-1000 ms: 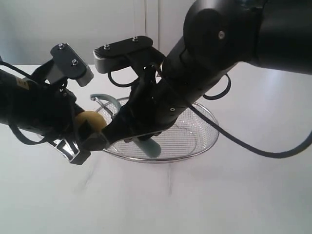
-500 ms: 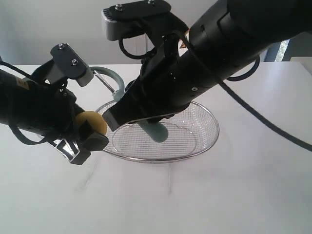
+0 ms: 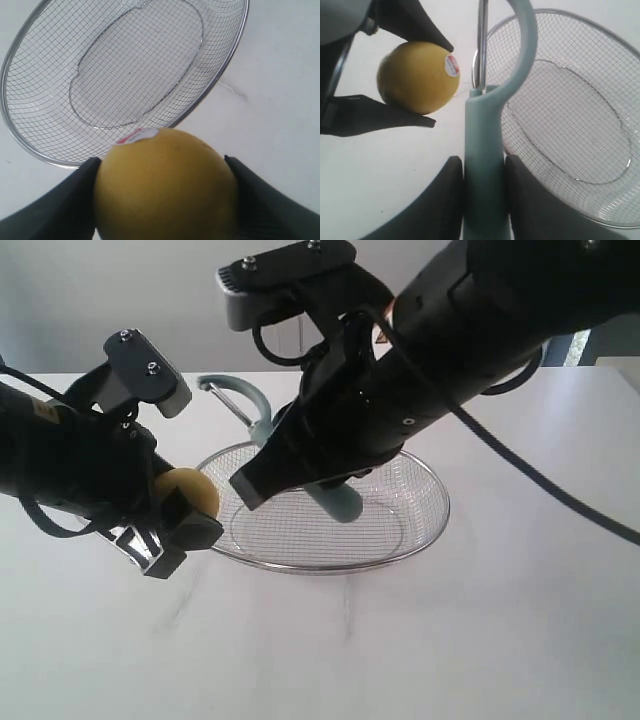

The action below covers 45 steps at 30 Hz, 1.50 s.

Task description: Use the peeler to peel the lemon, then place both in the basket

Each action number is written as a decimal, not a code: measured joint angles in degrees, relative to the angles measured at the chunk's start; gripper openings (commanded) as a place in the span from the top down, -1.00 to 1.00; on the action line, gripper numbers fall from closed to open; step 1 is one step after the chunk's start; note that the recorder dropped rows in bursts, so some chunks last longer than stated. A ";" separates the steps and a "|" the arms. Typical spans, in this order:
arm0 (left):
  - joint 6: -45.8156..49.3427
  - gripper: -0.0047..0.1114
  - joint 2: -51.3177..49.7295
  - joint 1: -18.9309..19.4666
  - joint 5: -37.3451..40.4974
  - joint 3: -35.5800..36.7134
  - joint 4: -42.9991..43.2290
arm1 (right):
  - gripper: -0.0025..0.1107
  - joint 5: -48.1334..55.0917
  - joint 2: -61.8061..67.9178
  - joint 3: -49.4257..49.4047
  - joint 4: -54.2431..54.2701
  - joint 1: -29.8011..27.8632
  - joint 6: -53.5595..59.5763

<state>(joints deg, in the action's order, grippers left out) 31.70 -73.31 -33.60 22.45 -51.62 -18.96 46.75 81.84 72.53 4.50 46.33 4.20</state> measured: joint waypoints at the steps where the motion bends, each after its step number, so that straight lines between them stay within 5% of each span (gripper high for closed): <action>1: 0.00 0.92 0.00 0.00 0.00 0.00 0.00 | 0.96 0.00 0.00 0.00 -0.94 0.00 -0.58; 15: 0.00 0.92 0.00 0.00 0.00 0.00 -0.08 | 0.96 0.57 7.54 0.00 -6.15 0.00 -4.20; 45: 0.00 0.92 0.00 0.00 0.82 0.00 -0.08 | 0.96 0.78 8.91 0.00 -0.11 3.39 -0.14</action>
<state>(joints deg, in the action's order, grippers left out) 31.70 -73.31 -33.60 23.26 -51.62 -19.05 47.53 90.75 72.53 4.38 49.72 4.06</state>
